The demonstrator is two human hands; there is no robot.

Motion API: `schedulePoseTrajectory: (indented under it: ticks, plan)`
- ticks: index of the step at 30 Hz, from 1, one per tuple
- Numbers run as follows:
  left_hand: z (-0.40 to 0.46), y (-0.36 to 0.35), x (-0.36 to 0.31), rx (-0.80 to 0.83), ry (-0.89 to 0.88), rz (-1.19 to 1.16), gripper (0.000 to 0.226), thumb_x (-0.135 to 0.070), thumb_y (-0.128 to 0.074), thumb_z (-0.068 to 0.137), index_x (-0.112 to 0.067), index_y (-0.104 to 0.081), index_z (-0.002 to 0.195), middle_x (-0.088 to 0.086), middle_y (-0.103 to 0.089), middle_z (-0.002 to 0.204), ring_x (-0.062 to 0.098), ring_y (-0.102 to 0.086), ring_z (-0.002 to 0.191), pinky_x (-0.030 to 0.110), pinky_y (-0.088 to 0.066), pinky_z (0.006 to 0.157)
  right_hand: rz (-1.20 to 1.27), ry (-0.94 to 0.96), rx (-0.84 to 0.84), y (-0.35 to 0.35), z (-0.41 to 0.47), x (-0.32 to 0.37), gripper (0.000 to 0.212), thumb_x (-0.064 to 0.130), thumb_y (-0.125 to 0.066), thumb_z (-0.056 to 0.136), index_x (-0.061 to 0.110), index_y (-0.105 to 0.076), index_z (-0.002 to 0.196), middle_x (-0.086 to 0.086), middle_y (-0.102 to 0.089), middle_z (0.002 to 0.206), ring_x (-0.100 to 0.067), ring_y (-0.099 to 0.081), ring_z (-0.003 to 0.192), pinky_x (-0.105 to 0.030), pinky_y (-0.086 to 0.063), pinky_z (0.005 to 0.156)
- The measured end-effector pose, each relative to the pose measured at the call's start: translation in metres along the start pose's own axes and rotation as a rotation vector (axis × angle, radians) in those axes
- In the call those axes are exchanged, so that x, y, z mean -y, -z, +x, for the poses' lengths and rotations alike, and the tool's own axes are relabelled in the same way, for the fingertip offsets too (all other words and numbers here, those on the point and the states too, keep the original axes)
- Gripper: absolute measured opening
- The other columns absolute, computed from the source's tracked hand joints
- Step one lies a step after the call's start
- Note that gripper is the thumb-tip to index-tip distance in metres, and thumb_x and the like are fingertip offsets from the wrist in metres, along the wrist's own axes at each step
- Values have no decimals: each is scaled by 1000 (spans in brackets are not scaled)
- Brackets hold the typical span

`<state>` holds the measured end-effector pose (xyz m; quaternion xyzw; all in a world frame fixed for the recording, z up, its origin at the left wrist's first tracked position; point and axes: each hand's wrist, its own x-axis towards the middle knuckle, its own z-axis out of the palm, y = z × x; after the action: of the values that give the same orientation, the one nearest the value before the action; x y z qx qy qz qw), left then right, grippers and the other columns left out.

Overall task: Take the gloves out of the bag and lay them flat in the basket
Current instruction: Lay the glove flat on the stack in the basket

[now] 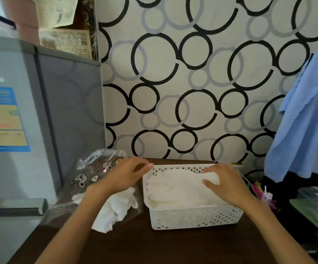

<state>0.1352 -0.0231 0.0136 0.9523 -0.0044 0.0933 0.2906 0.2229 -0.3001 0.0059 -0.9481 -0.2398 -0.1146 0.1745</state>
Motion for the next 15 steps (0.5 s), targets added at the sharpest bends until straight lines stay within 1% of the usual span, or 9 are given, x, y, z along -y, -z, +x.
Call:
schedulePoseTrajectory:
  ticks: [2, 3, 4, 6, 8, 9, 11, 13, 15]
  plan:
    - [-21, 23, 27, -90, 42, -20, 24, -43, -56, 90, -33, -60, 112, -11, -61, 115, 11, -58, 107, 34, -49, 94, 88, 62, -96, 3, -6, 32, 17, 38, -60, 89, 37, -63, 106, 13, -60, 112, -5, -49, 108, -23, -36, 90]
    - [-30, 32, 39, -80, 74, -21, 21, -34, -63, 89, -37, -58, 109, -12, -60, 115, 10, -59, 106, 32, -50, 93, 128, 93, -102, 4, -11, 53, 10, 36, -60, 89, 40, -63, 99, 16, -61, 104, 1, -49, 97, -15, -37, 81]
    - [-41, 40, 47, -29, 109, -15, 26, -29, -67, 87, -38, -57, 109, -13, -58, 117, 8, -58, 106, 30, -49, 95, 147, 128, -88, 2, -16, 75, 7, 37, -60, 89, 42, -62, 93, 19, -60, 96, 4, -50, 89, -9, -35, 73]
    - [-56, 50, 65, 138, 206, 73, 44, -26, -72, 84, -34, -53, 122, -15, -49, 125, 8, -52, 115, 24, -42, 101, 156, 204, -16, -8, -24, 119, 6, 39, -60, 89, 41, -65, 91, 22, -58, 90, 4, -50, 80, -5, -33, 63]
    - [-62, 53, 79, 256, 292, 167, 57, -24, -74, 82, -32, -47, 132, -16, -41, 132, 11, -44, 125, 25, -36, 104, 158, 259, 67, -25, -27, 155, 14, 41, -58, 90, 37, -69, 98, 19, -62, 96, 1, -53, 79, -7, -34, 66]
    - [-62, 53, 83, 269, 320, 180, 57, -24, -74, 81, -33, -48, 131, -14, -42, 134, 12, -43, 127, 28, -36, 105, 142, 274, 95, -33, -28, 169, 17, 39, -57, 91, 35, -70, 102, 16, -64, 100, -1, -54, 82, -10, -36, 69]
    - [-62, 53, 93, 252, 333, 173, 48, -24, -74, 82, -30, -54, 126, -9, -47, 132, 11, -47, 121, 26, -37, 100, 71, 285, 131, -50, -30, 192, 21, 36, -54, 93, 32, -69, 107, 10, -65, 105, -8, -58, 90, -19, -42, 76]
    - [-61, 55, 103, 217, 302, 148, 33, -23, -73, 83, -26, -64, 115, -7, -57, 125, 9, -53, 112, 21, -40, 93, -6, 305, 169, -67, -32, 209, 24, 33, -50, 95, 28, -70, 107, 3, -67, 106, -16, -60, 95, -27, -47, 82]
    - [-59, 56, 111, 165, 273, 86, 18, -22, -72, 84, -26, -69, 101, -5, -66, 115, 10, -60, 106, 21, -45, 90, -64, 330, 195, -80, -35, 221, 27, 36, -49, 95, 24, -68, 110, 0, -65, 112, -22, -60, 100, -32, -46, 84]
